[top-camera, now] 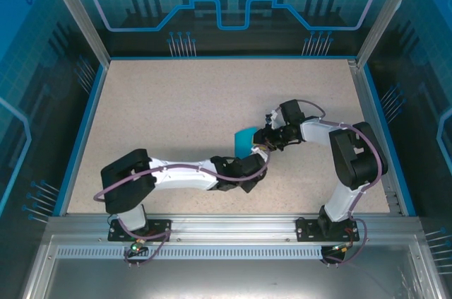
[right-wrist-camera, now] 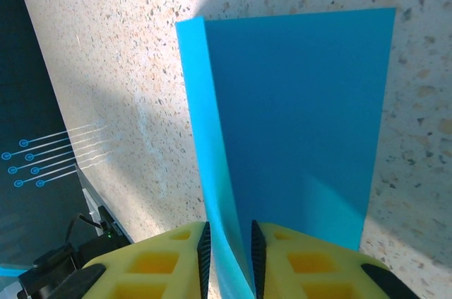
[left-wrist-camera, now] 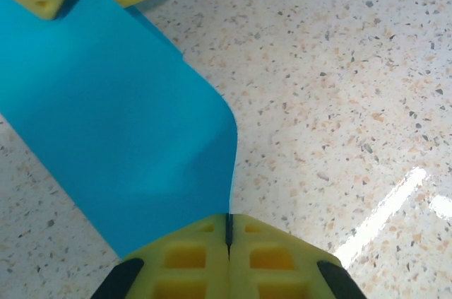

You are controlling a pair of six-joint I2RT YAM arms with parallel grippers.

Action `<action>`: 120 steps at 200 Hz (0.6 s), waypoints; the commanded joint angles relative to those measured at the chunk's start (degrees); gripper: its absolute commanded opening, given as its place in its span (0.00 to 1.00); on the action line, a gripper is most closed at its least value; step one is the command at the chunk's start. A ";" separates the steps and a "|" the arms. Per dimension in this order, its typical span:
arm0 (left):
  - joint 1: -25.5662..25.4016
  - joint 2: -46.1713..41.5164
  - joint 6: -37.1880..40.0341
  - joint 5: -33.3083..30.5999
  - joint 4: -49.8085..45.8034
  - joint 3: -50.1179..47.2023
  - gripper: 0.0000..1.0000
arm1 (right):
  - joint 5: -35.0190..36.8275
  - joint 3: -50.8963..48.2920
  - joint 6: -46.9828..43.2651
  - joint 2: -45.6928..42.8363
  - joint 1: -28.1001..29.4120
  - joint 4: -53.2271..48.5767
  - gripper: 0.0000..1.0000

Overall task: Fold a paper plane with a square sheet of paper (pick it up from the middle)
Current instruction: Third fold the triangle at the center of the table.

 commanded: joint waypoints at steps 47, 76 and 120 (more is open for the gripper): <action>8.14 -4.34 -4.01 19.07 4.64 -4.16 0.00 | 3.77 -0.64 -3.96 -5.15 -2.73 -5.84 0.34; 13.75 -3.97 -6.96 29.06 9.22 -6.89 0.00 | 11.50 -0.64 -5.61 -8.76 -3.63 -9.90 0.39; 17.59 -1.88 -8.73 33.76 10.37 -6.91 0.00 | 4.48 -1.36 -4.87 -8.17 0.77 -4.00 0.24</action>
